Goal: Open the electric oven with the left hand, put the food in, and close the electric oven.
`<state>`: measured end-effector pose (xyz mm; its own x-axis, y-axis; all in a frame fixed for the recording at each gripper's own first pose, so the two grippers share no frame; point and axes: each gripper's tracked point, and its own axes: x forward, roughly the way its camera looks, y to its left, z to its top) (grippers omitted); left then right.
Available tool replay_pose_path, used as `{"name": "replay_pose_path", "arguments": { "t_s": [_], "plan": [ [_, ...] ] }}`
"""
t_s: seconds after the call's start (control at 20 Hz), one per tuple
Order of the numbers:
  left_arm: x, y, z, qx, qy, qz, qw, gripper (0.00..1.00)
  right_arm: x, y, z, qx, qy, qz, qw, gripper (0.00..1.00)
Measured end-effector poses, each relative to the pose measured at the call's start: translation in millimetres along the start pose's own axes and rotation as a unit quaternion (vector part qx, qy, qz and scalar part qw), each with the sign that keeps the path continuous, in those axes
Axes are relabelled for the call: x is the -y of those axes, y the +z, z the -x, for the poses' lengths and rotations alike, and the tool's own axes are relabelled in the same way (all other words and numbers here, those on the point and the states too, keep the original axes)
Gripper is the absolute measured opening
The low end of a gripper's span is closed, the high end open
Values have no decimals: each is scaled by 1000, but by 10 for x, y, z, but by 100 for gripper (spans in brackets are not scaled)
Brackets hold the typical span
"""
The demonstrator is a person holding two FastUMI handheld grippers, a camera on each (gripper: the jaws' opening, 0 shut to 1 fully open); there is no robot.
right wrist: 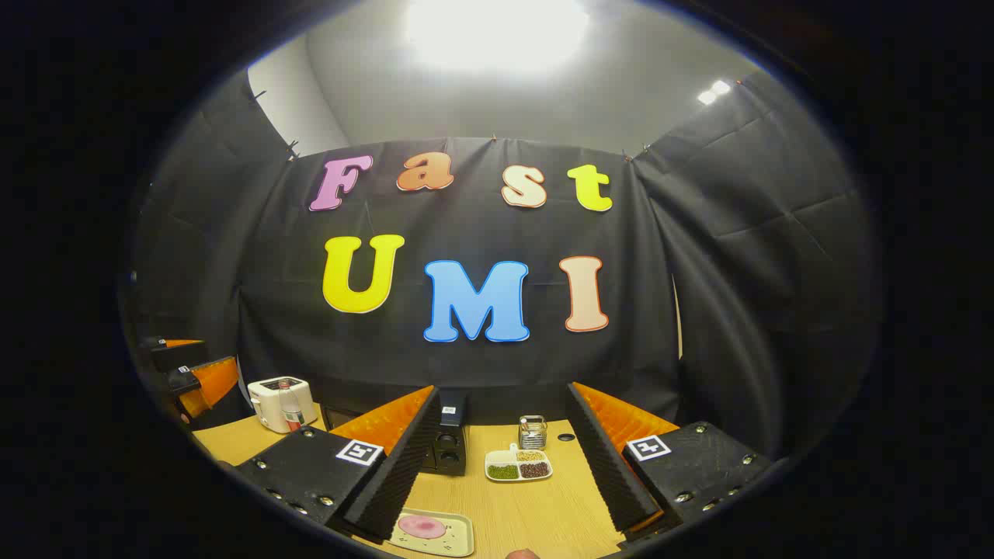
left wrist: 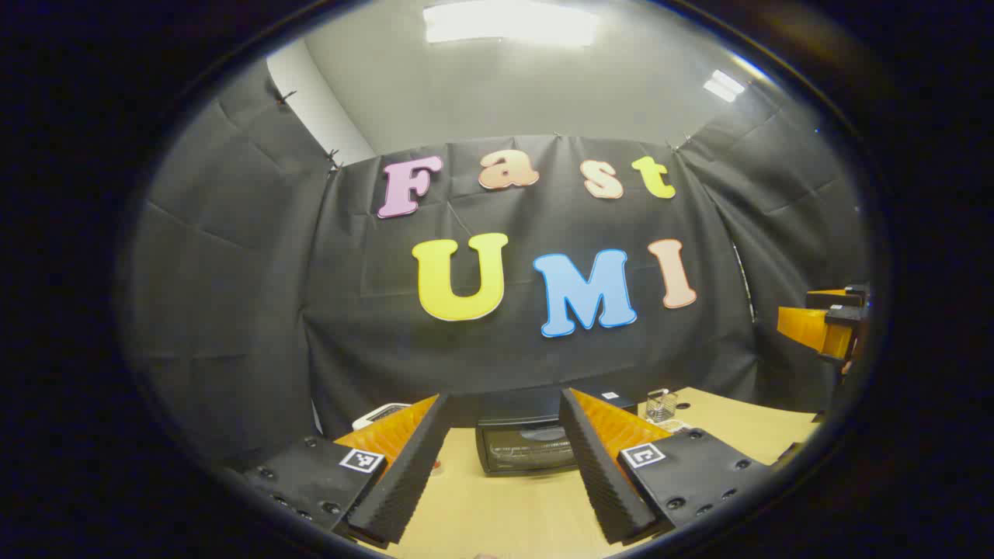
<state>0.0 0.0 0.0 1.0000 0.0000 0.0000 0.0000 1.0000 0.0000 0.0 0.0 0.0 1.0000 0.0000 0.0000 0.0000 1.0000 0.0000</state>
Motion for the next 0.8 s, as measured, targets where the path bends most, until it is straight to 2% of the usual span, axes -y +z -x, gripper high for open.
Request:
{"name": "replay_pose_path", "arguments": {
  "t_s": [0.15, 0.3, 0.35, 0.4, 0.8],
  "plan": [
    [62, 63, 24, 6, -1, -5, 1000, 99, 74, -35, 0, -5, -2, 0, 1000, 98],
    [123, 47, 45, 4, -2, -2, 1000, 90, 138, -48, 7, -6, -3, -4, 1000, 98],
    [133, 37, 37, 2, 0, -2, 1000, 90, 158, -53, 6, -7, -2, -4, 1000, 98],
    [143, 28, 44, 1, 2, -2, 1000, 99, 172, -76, 3, -8, 0, -4, 1000, 98],
    [355, 51, 8, 1, 16, -1, 1000, 99, 363, -130, -26, -11, 18, -6, 1000, 98]
  ]
}}
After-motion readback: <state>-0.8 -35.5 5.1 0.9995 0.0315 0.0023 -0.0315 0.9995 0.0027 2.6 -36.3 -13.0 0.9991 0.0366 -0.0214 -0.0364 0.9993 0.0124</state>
